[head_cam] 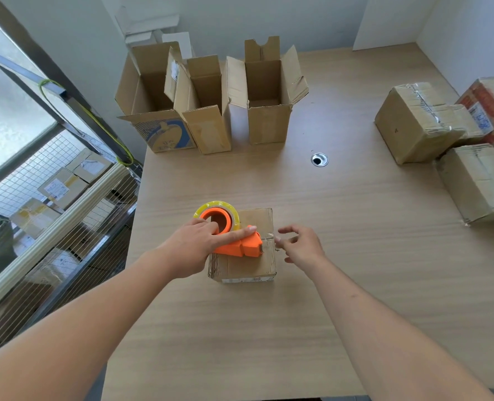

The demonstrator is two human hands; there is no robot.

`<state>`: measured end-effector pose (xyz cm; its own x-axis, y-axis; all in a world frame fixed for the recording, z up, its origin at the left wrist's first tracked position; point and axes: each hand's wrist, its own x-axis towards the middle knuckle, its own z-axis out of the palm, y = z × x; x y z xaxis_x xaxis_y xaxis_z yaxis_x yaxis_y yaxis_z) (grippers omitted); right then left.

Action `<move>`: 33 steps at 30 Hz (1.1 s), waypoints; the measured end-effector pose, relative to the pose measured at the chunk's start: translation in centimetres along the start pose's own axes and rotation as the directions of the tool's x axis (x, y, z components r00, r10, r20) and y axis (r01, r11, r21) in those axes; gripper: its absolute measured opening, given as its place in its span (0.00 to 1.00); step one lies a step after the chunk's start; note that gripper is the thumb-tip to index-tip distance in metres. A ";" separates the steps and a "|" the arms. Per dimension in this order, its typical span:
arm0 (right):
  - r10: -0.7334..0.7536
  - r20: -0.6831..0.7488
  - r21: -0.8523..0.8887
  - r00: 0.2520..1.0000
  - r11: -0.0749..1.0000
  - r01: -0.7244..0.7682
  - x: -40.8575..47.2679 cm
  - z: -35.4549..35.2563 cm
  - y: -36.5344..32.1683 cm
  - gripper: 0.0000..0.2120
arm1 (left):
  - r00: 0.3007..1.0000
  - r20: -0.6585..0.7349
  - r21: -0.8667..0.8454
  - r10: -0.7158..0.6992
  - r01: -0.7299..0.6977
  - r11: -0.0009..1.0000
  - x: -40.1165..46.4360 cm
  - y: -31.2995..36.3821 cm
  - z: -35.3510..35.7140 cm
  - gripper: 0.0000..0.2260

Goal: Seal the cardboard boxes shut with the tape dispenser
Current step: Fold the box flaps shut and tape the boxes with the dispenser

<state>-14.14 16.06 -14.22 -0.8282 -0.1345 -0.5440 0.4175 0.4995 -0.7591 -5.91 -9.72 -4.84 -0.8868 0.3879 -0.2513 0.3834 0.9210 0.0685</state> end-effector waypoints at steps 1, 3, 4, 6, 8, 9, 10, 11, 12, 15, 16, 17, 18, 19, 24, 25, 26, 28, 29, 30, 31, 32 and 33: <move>-0.005 -0.049 -0.015 0.999 1.000 0.005 0.2 0.3 0.3 0.16 | 1.000 0.000 0.000 0.003 -0.003 1.000 0.1 0.0 0.0 0.47; -0.036 -0.123 -0.083 0.992 0.996 0.026 0.1 0.5 0.4 0.21 | 1.000 0.005 -0.003 0.005 -0.005 1.000 0.1 -0.1 0.1 0.47; -0.048 -0.142 -0.123 0.989 0.992 0.031 -0.2 0.5 0.2 0.23 | 1.000 0.005 -0.005 0.006 -0.006 1.000 0.1 -0.1 0.1 0.48; -0.060 -0.167 -0.221 0.984 0.975 0.022 -0.8 0.2 -0.4 0.26 | 1.000 0.003 -0.003 0.007 -0.007 1.000 0.2 0.0 0.1 0.48; -0.046 -0.190 -0.343 0.981 0.939 -0.023 -1.2 -0.4 -0.8 0.28 | 1.000 0.010 -0.006 0.003 -0.003 1.000 0.2 0.0 0.2 0.48; -0.043 -0.192 -0.363 0.981 0.931 -0.031 -1.2 -0.6 -0.8 0.27 | 1.000 0.015 -0.011 -0.001 0.001 1.000 0.2 0.0 0.2 0.48; -0.056 -0.176 -0.350 0.983 0.937 -0.009 -1.1 -0.7 -0.8 0.23 | 1.000 0.020 -0.013 -0.004 0.005 1.000 0.2 0.0 0.1 0.48; -0.099 -0.144 -0.300 0.985 0.952 0.052 -1.1 -0.6 -0.9 0.17 | 1.000 0.022 -0.012 -0.005 0.006 1.000 0.2 0.0 0.0 0.48; -0.136 -0.117 -0.223 0.984 0.969 0.107 -1.3 -0.2 -1.1 0.09 | 1.000 0.022 -0.011 -0.002 0.003 1.000 0.3 0.0 -0.1 0.48; -0.133 -0.156 0.018 0.979 0.990 0.137 -2.2 1.4 -1.5 0.05 | 1.000 0.020 -0.013 0.013 -0.012 1.000 0.3 -0.1 0.1 0.48; -0.117 -0.170 0.043 0.979 0.991 0.126 -2.4 1.8 -1.5 0.11 | 1.000 0.011 -0.012 0.013 -0.013 1.000 0.3 -0.1 0.1 0.48; -0.111 -0.181 0.036 0.977 0.992 0.120 -2.6 2.2 -1.6 0.17 | 1.000 0.002 -0.012 0.012 -0.012 1.000 0.3 -0.1 0.1 0.47; -0.103 -0.198 0.012 0.975 0.994 0.108 -2.9 2.5 -1.7 0.21 | 1.000 -0.006 -0.013 0.013 -0.013 1.000 0.3 -0.1 0.1 0.46; -0.092 -0.223 -0.004 0.970 0.996 0.094 -3.0 2.7 -1.9 0.22 | 1.000 -0.016 -0.011 0.015 -0.015 1.000 0.4 -0.1 0.2 0.44; -0.025 -0.312 -0.022 0.950 1.000 0.019 -3.5 3.3 -2.8 0.12 | 0.994 -0.106 -0.064 -0.015 0.008 0.998 -0.1 0.3 0.0 0.30; -0.010 -0.321 -0.020 0.947 1.000 0.004 -3.8 3.4 -2.9 0.12 | 0.995 -0.100 -0.081 -0.013 0.005 0.997 -0.2 0.2 -0.3 0.29; 0.006 -0.327 -0.017 0.945 1.000 -0.012 -4.0 3.4 -3.0 0.12 | 0.996 -0.092 -0.100 -0.005 -0.004 0.995 -0.4 0.0 -0.8 0.28; 0.033 -0.341 -0.006 0.940 0.999 -0.037 -4.2 3.4 -3.2 0.13 | 0.997 -0.076 -0.130 0.013 -0.023 0.991 -0.6 -0.9 -1.7 0.28; 0.038 -0.345 -0.007 0.938 0.999 -0.043 -4.2 3.4 -3.3 0.13 | 0.997 -0.070 -0.149 0.021 -0.031 0.988 -0.7 -1.5 -2.1 0.29; 0.039 -0.344 -0.011 0.938 0.999 -0.046 -4.2 3.5 -3.3 0.14 | 0.998 -0.057 -0.174 0.025 -0.034 0.984 -0.9 -2.0 -2.4 0.29; 0.040 -0.341 -0.016 0.939 0.999 -0.048 -4.3 3.6 -3.4 0.13 | 0.999 -0.038 -0.203 0.023 -0.031 0.979 -1.1 -2.6 -2.7 0.29; 0.044 -0.336 -0.019 0.941 0.998 -0.054 -4.4 3.8 -3.6 0.13 | 1.000 -0.019 -0.234 0.017 -0.021 0.972 -1.3 -3.0 -2.9 0.28; 0.050 -0.331 -0.020 0.942 0.998 -0.060 -4.4 4.1 -3.7 0.12 | 1.000 -0.005 -0.264 0.004 -0.006 0.964 -1.4 -3.3 -3.1 0.28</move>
<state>-10.56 11.32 -10.47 -0.8833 0.1815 -0.4323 0.4589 0.5236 -0.7178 -6.69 -13.18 -1.70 -0.8864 0.3922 -0.2460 0.3067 0.8955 0.3224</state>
